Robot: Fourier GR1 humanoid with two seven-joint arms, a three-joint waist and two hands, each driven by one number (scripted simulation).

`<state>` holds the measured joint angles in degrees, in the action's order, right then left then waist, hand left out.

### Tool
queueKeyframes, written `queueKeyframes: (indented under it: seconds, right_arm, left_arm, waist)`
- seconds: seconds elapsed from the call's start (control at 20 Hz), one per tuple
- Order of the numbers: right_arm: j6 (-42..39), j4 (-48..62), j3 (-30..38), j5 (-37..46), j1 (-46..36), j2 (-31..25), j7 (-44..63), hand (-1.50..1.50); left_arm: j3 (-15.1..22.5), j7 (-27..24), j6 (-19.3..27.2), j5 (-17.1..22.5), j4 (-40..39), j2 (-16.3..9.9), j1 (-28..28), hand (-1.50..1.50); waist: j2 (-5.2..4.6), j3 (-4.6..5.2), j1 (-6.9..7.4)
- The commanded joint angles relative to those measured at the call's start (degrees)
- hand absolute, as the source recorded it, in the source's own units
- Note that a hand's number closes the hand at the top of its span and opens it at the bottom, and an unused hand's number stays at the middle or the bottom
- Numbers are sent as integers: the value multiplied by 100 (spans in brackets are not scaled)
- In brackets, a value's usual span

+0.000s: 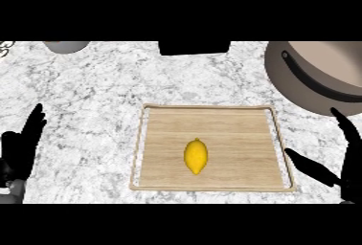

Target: Pick the lemon from the tray and place it in the pot

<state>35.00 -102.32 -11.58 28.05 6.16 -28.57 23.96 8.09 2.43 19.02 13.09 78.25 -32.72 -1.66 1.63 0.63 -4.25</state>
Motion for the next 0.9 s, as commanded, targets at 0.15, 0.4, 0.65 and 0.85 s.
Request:
queueKeyframes:
  seconds: [0.15,0.4,0.65,0.85]
  right_arm:
    - [-501,-1259,-1082,1927,677,406,2148,-150]
    - [-2094,-1737,-1689,2627,-81,875,3895,-150]
    - [-3767,-1454,-1870,2119,-686,1234,5059,-150]
    - [-4495,-1195,-2014,1768,-988,1858,5717,-150]
  left_arm:
    - [57,23,-201,-7,356,-141,75,0]
    - [307,-2,-141,-131,556,86,180,0]
    - [224,102,-233,-120,523,-7,-91,0]
    - [278,138,-150,-189,603,42,-9,0]
  waist:
    - [-83,1,260]
    - [-141,-9,527]
    - [-210,-19,589]
    - [-208,-19,674]
